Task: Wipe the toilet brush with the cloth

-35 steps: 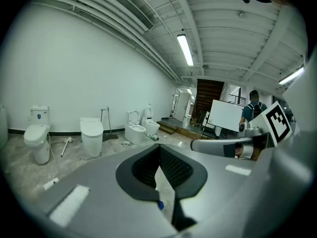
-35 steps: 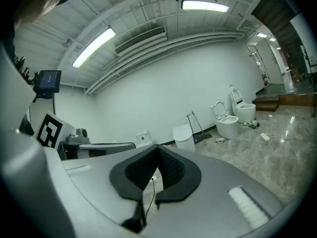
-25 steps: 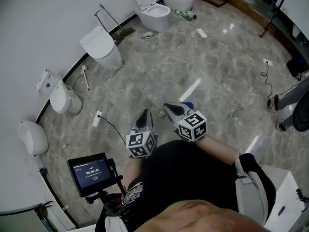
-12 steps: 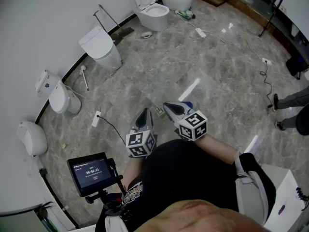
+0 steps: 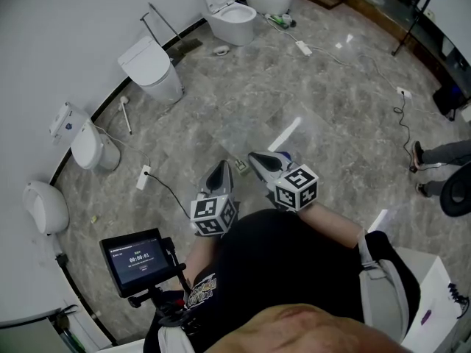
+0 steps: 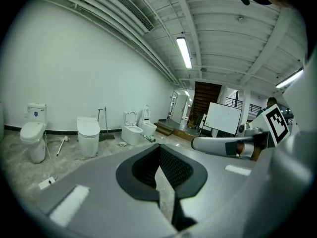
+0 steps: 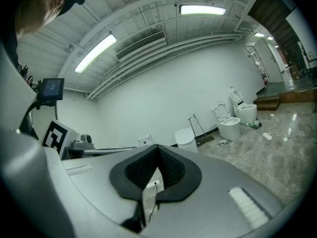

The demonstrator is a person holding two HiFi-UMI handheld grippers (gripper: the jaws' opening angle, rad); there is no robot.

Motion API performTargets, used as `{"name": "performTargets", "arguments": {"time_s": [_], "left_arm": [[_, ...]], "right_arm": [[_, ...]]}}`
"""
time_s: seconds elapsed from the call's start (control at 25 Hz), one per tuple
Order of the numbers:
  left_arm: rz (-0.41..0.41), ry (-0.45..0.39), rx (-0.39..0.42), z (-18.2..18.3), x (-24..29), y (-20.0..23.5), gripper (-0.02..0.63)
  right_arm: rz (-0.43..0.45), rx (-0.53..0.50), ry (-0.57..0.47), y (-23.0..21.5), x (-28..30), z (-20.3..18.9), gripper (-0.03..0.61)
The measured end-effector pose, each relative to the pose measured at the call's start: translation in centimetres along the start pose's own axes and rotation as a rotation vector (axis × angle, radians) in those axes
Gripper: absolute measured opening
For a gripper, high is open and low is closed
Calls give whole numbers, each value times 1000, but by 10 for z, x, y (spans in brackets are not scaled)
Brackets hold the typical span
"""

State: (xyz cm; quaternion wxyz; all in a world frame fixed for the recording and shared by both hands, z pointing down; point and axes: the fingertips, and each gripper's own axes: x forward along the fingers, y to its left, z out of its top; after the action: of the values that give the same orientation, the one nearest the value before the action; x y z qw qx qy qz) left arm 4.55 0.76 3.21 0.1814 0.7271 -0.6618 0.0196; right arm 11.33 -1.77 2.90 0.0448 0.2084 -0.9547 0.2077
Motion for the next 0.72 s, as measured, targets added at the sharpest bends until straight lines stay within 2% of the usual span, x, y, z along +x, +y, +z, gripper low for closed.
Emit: {"name": "performTargets", "arguments": {"time_s": [0.24, 0.56, 0.6, 0.72], "left_arm": [[-105, -32, 26, 2, 2, -19, 12], [-235, -94, 140, 9, 0, -51, 170], [-245, -98, 148, 10, 0, -53, 182], [-263, -104, 150, 10, -1, -55, 183]], "right_arm": [[0, -5, -32, 0, -5, 6, 5], [19, -11, -84, 4, -14, 19, 20], [23, -14, -91, 5, -14, 20, 46], [26, -13, -106, 8, -16, 21, 49]]}}
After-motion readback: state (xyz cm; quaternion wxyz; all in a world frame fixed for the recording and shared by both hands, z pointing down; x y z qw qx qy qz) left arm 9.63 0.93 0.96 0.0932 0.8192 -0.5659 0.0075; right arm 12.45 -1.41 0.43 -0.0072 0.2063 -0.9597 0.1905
